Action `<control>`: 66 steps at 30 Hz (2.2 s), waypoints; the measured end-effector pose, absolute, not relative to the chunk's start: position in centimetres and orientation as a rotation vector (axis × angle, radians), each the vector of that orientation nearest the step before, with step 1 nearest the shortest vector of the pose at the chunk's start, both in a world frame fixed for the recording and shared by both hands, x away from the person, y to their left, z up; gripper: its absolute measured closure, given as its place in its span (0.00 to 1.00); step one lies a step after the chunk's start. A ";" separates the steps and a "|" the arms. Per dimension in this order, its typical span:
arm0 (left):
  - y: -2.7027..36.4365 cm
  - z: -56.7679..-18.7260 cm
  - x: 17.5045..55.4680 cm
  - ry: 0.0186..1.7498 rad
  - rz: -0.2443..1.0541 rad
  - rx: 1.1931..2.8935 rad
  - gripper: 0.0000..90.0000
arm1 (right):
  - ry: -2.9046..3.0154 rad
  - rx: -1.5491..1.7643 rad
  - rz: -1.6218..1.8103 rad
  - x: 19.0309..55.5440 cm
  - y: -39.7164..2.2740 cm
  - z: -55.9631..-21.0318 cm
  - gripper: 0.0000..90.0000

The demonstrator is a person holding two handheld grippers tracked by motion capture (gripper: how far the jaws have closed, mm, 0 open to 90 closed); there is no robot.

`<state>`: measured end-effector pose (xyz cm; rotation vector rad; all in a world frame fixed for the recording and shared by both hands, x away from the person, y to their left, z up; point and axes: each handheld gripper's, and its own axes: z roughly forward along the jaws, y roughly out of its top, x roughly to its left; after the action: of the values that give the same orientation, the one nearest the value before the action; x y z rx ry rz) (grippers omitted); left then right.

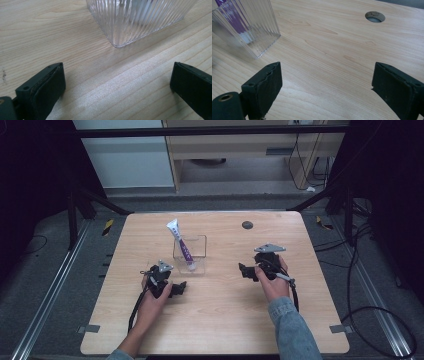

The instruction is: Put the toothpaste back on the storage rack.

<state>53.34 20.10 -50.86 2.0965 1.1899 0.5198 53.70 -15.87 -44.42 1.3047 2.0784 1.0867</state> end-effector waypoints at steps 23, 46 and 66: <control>20.1 -50.9 53.3 1.189 0.521 2.100 0.00 | 2.135 1.366 0.997 54.3 -17.8 -47.5 0.09; 20.1 -50.9 53.3 1.189 0.521 2.099 0.00 | 2.024 1.464 0.990 54.9 -20.3 -49.0 0.10; 20.1 -50.9 53.3 1.189 0.520 2.099 0.00 | 1.998 1.524 0.954 55.7 -20.6 -50.1 0.10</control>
<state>53.34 20.12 -50.85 2.0995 1.1891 0.5205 55.66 -20.62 -50.10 1.5238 1.9984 0.9540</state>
